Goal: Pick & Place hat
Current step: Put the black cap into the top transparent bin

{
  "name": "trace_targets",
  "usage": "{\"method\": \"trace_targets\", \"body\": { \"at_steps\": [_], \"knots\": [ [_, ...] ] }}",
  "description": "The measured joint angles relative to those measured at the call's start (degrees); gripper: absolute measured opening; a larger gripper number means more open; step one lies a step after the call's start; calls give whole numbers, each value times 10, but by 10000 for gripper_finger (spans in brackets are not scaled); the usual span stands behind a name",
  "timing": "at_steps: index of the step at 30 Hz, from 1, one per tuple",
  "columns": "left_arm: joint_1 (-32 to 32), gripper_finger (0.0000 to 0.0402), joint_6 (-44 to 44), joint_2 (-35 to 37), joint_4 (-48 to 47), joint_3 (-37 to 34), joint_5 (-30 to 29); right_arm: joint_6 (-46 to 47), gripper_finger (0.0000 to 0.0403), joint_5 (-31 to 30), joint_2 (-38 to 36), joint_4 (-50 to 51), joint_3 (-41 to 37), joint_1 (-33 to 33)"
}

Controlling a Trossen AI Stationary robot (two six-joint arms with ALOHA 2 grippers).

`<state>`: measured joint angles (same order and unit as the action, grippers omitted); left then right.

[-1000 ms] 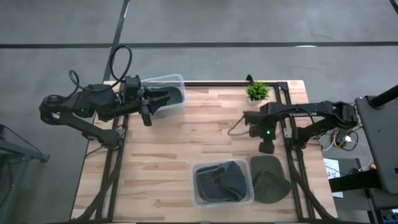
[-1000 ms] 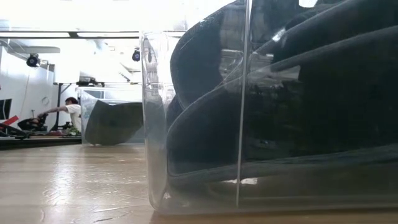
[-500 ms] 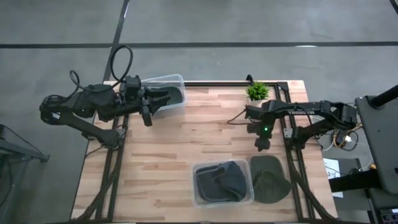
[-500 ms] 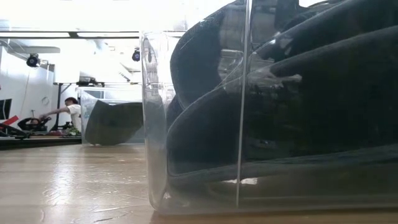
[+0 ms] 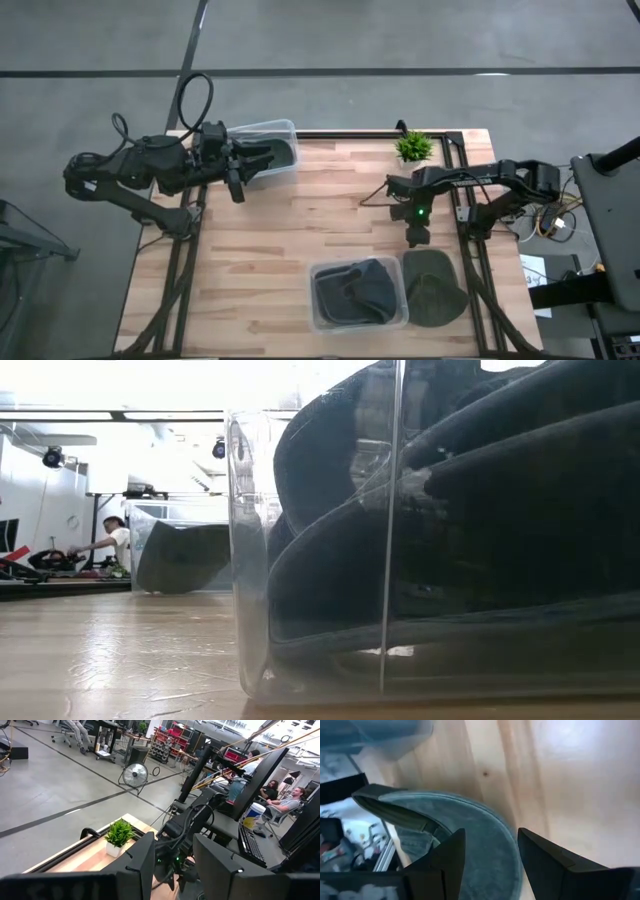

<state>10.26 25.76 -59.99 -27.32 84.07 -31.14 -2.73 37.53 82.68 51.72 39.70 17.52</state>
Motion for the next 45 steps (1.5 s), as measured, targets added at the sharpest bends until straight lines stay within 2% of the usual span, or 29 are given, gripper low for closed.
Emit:
{"method": "trace_targets", "body": {
  "at_steps": [10, 17, 24, 32, 36, 40, 45],
  "knots": [
    [0, 128, 0, 0, 3, 0, 0, -6, 176, 15, 74, -4, 0, -54],
    [0, 128, 0, 0, 3, 0, 0, -22, 176, 14, 68, -20, 31, -65],
    [0, 128, 0, 0, 3, 0, 0, -90, 176, -4, 66, -27, 74, -65],
    [0, 128, 0, 0, 3, 0, 0, -114, 176, -17, 88, -23, 69, -65],
    [0, 128, 0, 0, 3, 0, 0, -113, 176, 9, 99, -6, 69, -67],
    [0, 128, -6, 0, 3, 0, 0, -160, 176, 13, 102, 28, 66, -76],
    [0, 128, -6, 0, 3, 0, 0, -191, 176, 8, 104, 10, 63, -93]
  ]
}}
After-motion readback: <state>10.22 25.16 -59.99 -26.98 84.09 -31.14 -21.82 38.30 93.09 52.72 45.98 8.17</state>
